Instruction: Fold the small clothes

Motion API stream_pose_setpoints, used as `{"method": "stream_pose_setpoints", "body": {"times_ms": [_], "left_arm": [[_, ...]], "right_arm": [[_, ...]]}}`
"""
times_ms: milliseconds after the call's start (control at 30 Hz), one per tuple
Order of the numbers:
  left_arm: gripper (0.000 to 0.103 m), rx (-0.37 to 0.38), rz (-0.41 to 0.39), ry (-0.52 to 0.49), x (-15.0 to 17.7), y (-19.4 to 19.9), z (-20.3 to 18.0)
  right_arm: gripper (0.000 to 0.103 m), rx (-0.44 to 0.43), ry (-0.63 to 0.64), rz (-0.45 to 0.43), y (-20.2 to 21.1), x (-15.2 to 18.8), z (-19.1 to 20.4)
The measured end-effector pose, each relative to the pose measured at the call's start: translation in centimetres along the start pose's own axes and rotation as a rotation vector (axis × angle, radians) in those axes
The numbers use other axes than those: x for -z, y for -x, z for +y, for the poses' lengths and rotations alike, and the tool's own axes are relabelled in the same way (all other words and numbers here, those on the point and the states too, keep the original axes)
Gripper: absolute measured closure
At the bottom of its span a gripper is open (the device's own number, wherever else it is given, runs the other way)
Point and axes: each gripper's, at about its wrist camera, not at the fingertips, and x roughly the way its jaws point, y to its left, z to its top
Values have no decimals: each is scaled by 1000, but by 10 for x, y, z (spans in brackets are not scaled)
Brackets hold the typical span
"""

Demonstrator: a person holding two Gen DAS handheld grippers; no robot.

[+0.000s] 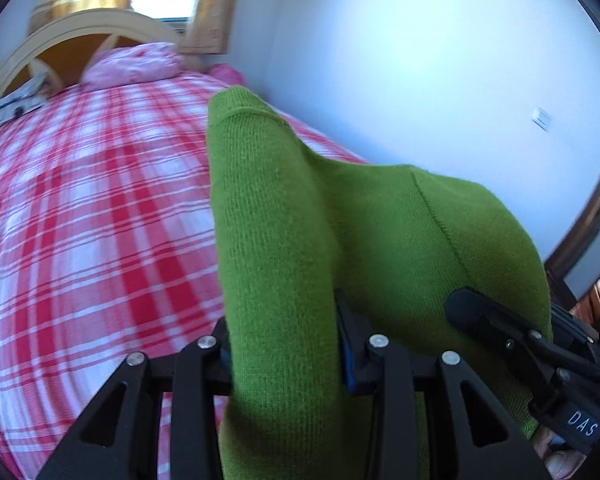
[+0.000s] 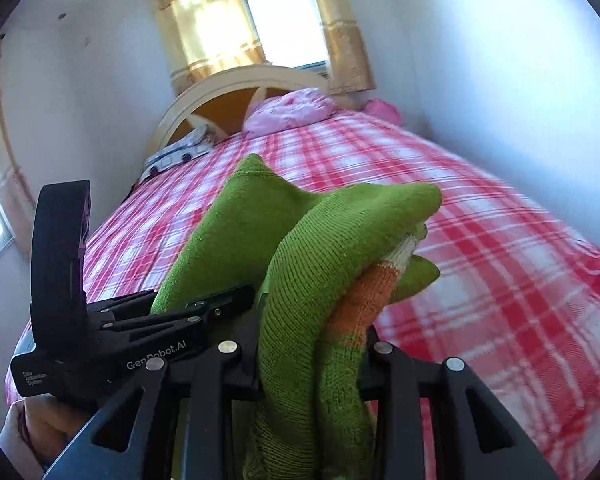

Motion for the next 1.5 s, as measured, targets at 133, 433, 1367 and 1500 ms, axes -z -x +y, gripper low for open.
{"method": "stream_pose_setpoints", "body": {"times_ms": [133, 433, 1367, 1500], "left_arm": [[66, 44, -1, -73, -8, -17, -43], [66, 88, 37, -208, -12, -77, -121], [20, 128, 219, -37, -9, -175, -122], [21, 172, 218, -42, -5, -164, -116]], "right_arm": [[72, 70, -39, -48, 30, 4, -38], [72, 203, -187, -103, 57, 23, -131], [68, 190, -463, 17, 12, 62, -254], [67, 165, -471, 14, 16, 63, -251]]}}
